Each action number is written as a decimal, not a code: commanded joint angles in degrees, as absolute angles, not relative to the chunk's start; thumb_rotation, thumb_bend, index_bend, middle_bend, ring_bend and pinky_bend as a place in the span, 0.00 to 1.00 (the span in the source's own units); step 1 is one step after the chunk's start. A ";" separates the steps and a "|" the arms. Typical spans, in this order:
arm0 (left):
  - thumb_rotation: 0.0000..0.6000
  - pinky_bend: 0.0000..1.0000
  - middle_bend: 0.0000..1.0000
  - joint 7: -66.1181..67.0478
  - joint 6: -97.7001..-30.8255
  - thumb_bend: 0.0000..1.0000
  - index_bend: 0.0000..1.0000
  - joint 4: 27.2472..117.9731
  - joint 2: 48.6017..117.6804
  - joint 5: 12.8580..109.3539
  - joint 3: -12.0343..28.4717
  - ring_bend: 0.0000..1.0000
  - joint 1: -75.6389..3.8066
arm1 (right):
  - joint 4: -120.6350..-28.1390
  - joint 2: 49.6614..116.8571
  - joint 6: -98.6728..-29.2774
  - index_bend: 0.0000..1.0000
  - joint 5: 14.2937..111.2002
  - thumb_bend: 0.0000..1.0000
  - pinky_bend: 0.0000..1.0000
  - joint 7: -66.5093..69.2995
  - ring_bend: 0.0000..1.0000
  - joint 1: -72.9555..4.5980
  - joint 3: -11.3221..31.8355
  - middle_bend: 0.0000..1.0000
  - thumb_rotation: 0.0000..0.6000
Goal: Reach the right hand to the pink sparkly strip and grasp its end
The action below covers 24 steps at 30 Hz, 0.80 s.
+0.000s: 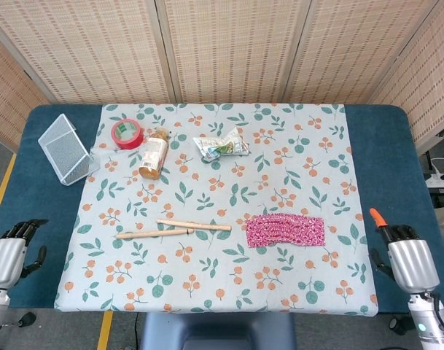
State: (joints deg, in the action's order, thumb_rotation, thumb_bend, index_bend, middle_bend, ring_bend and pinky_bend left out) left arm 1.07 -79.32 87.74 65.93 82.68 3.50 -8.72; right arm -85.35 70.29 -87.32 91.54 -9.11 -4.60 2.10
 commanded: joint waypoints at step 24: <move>1.00 0.37 0.26 -0.10 -77.26 0.48 0.23 87.83 65.51 81.59 3.20 0.24 -9.66 | -85.01 77.26 -60.33 0.05 76.62 1.00 0.77 -18.89 0.93 -15.05 2.45 0.83 1.00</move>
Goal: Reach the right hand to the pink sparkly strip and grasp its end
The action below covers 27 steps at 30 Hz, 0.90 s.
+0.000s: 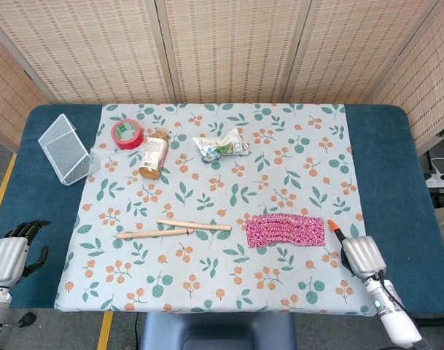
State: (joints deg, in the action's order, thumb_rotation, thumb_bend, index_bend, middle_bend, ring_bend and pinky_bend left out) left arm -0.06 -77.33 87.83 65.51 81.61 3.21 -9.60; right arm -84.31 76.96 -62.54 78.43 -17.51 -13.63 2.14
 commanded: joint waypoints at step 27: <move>1.00 0.37 0.26 -0.90 -76.84 0.48 0.24 87.76 65.23 81.20 3.06 0.25 -9.86 | -81.55 80.53 -52.89 0.08 70.18 1.00 0.77 -19.17 0.93 -20.61 1.93 0.83 1.00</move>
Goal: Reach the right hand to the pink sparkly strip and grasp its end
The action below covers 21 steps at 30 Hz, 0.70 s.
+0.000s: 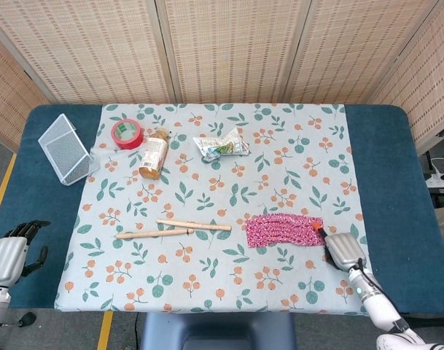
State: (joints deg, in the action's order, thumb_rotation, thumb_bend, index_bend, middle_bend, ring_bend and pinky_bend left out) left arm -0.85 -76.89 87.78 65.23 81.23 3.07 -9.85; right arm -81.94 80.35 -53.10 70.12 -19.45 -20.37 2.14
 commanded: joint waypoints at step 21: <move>1.00 0.37 0.26 -1.61 -77.01 0.48 0.24 88.00 64.88 81.05 3.08 0.26 -9.80 | -81.81 77.76 -57.48 0.45 66.98 1.00 0.77 -27.36 0.93 -18.82 -1.01 0.83 1.00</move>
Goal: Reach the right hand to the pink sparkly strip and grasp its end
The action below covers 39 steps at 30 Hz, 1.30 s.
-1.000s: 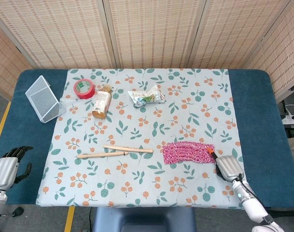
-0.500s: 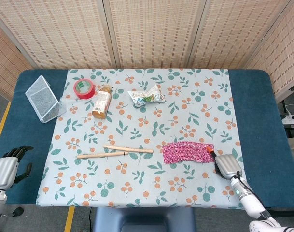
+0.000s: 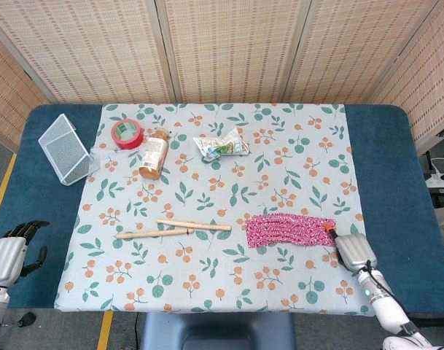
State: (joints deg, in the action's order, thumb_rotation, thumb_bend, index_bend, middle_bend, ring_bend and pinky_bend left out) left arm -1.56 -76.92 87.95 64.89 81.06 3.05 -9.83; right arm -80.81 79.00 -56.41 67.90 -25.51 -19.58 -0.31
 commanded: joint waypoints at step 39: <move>1.00 0.38 0.27 -1.38 -75.76 0.48 0.24 88.65 64.45 80.75 2.66 0.26 -10.19 | -70.12 84.30 -65.06 0.26 86.07 1.00 0.77 -5.59 0.93 -19.07 -2.08 0.83 1.00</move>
